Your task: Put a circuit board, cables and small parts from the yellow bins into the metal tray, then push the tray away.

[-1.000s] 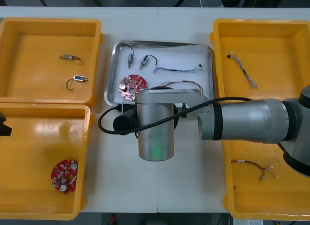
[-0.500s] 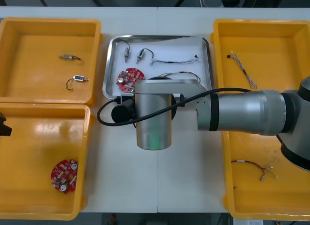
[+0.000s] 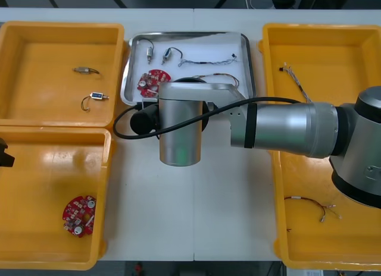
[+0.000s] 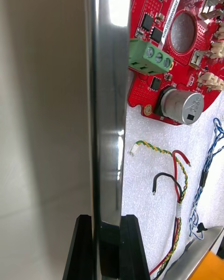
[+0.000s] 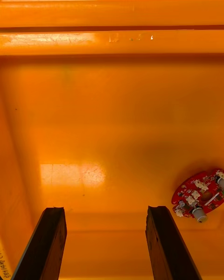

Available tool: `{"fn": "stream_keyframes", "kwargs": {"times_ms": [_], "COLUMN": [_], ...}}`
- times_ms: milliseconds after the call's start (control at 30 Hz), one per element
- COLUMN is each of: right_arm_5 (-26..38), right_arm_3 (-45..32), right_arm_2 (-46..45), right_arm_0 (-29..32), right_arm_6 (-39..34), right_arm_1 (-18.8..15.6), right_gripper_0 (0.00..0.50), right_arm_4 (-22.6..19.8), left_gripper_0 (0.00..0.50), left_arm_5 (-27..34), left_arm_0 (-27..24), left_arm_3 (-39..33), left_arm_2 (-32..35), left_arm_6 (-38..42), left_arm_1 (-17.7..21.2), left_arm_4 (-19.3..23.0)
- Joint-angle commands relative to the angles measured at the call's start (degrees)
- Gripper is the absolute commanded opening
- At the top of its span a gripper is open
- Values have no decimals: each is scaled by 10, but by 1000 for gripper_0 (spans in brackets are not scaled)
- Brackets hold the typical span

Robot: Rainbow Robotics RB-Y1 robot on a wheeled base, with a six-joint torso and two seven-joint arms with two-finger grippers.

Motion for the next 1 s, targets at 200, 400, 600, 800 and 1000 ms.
{"fn": "stream_keyframes", "kwargs": {"times_ms": [200, 400, 600, 800, 1000], "right_arm_5": [-36, -50, -90, -154, -179], "right_arm_3": [43, 69, 95, 141, 172], "right_arm_2": [-27, -42, -42, -42, -42], "right_arm_0": [-42, -44, -45, -46, -46], "right_arm_6": [26, 33, 36, 38, 40], "right_arm_1": [16, 24, 24, 31, 38], "right_gripper_0": [0, 0, 0, 0, 0], "right_arm_4": [20, 20, 22, 30, 32], "left_gripper_0": [500, 500, 500, 500, 500], "left_arm_5": [3, 3, 3, 3, 3], "left_arm_0": [8, 8, 8, 8, 8], "left_arm_3": [-14, -14, -14, -14, -14], "left_arm_2": [14, 14, 14, 14, 14], "left_arm_6": [-49, -49, -49, -49, -49], "left_arm_1": [23, 23, 23, 23, 23], "left_arm_4": [2, 2, 2, 2, 2]}}
